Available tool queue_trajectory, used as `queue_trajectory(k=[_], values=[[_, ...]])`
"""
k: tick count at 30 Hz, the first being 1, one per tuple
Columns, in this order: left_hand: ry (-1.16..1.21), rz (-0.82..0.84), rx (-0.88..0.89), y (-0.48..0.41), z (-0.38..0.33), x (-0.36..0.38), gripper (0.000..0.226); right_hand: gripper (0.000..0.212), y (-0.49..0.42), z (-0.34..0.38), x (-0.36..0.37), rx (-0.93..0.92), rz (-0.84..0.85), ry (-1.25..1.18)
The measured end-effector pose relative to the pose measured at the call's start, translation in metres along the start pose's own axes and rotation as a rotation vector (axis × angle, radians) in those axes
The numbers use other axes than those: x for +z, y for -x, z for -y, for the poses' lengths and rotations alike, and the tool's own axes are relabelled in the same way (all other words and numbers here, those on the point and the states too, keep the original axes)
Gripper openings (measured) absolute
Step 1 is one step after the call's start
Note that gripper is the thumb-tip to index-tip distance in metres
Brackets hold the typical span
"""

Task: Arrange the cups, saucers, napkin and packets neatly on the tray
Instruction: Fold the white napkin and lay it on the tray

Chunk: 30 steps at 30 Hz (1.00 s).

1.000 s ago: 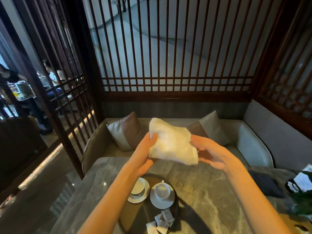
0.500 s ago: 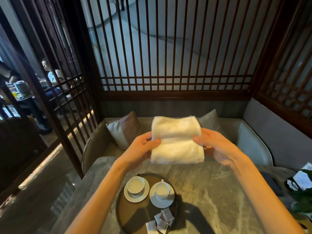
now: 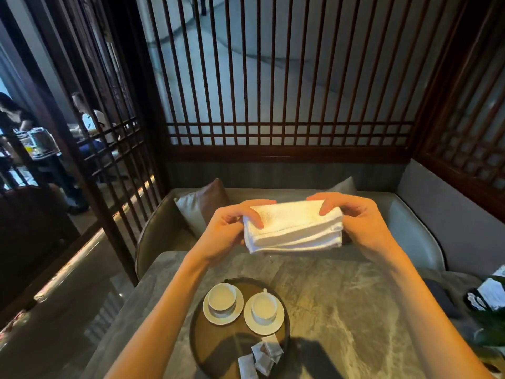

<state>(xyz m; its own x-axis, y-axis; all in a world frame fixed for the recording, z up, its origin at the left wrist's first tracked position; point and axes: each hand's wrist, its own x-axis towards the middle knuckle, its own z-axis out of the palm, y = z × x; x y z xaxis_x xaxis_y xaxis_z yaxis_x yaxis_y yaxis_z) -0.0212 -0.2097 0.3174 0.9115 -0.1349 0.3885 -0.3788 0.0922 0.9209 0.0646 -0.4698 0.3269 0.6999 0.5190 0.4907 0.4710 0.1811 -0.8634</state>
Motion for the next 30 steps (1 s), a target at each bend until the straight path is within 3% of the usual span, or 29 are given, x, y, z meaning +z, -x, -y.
queue_trajectory(k=[2,6,9,12,14,18,23,26,30], values=[[0.032,-0.037,-0.026,0.001,0.0,0.004,0.04,0.065,-0.003,-0.003,0.004,-0.009,0.003,-0.022],[0.096,-0.158,-0.105,-0.001,0.009,0.007,0.046,0.056,-0.006,-0.013,0.013,0.028,-0.039,-0.022],[0.281,-0.156,-0.256,0.002,0.023,0.0,0.028,0.043,-0.005,-0.026,0.013,0.244,-0.095,-0.034],[0.618,-0.179,-0.394,0.014,0.035,-0.013,0.038,0.04,0.004,-0.041,0.003,0.53,-0.028,-0.351],[0.68,-0.138,-0.399,0.021,0.038,-0.015,0.051,0.048,0.012,-0.048,-0.005,0.565,0.028,-0.528],[-0.047,-0.11,-0.287,0.024,0.028,-0.005,0.062,0.063,0.023,-0.046,-0.007,0.392,0.188,-0.321],[-0.279,-0.02,-0.131,0.029,0.014,-0.004,0.064,0.063,0.024,-0.027,0.008,0.221,0.128,0.057],[-0.604,0.012,-0.016,0.03,0.01,-0.005,0.068,0.056,0.025,-0.02,0.012,0.153,0.121,0.112],[-0.828,-0.059,0.116,0.027,0.002,0.0,0.068,0.049,0.019,-0.01,0.009,0.055,0.112,0.192]])
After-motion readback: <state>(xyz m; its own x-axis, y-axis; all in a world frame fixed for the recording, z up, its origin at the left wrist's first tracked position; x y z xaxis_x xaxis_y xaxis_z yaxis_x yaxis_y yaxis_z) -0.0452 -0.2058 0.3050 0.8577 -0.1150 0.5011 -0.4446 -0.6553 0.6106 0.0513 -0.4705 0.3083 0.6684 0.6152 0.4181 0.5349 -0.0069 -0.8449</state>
